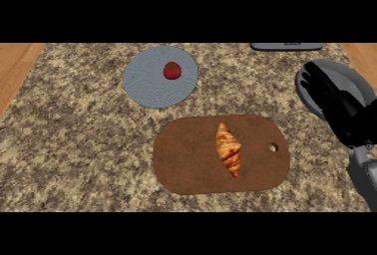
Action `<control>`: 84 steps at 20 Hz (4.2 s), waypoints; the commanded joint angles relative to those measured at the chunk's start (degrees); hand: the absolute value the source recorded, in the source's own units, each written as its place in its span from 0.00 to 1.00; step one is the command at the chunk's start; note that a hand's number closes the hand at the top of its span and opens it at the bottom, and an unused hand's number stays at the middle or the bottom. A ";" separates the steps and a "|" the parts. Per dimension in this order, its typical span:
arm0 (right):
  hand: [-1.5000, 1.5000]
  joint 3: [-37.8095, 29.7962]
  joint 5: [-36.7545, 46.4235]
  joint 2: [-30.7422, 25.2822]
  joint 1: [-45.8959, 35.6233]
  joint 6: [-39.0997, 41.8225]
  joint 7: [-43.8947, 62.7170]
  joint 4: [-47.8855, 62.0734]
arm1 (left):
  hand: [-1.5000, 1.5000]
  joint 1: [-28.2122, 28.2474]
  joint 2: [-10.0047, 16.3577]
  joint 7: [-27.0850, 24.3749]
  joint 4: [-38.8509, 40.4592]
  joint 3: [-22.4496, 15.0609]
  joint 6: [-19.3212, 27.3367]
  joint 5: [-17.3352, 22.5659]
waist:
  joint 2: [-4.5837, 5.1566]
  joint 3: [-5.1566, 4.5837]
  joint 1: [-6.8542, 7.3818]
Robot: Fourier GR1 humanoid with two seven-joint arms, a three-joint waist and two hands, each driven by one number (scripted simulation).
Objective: Pick the croissant from the cutting board and place it in the pan
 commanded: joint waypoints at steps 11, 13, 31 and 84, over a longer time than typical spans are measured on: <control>0.00 19.54 40.94 3.85 7.07 -27.25 -7.51 -7.49 | 0.50 7.53 -20.82 12.56 7.46 -9.90 -1.83 12.80 | -1.33 -0.33 -3.44; 0.00 25.20 48.29 7.75 10.28 -33.06 -5.89 -8.09 | 0.50 7.94 -21.61 13.04 7.93 -10.83 -2.01 12.84 | -1.20 -0.31 -3.07; 0.00 24.32 103.58 30.05 5.19 -9.38 41.10 -0.35 | 0.50 5.83 -23.43 13.42 8.39 -12.28 -1.94 11.64 | -0.09 -0.24 0.56; 1.00 22.45 91.61 30.20 -8.92 11.43 41.61 22.75 | 0.50 2.55 -27.12 12.61 14.25 -5.83 -7.59 7.30 | -0.01 0.05 0.62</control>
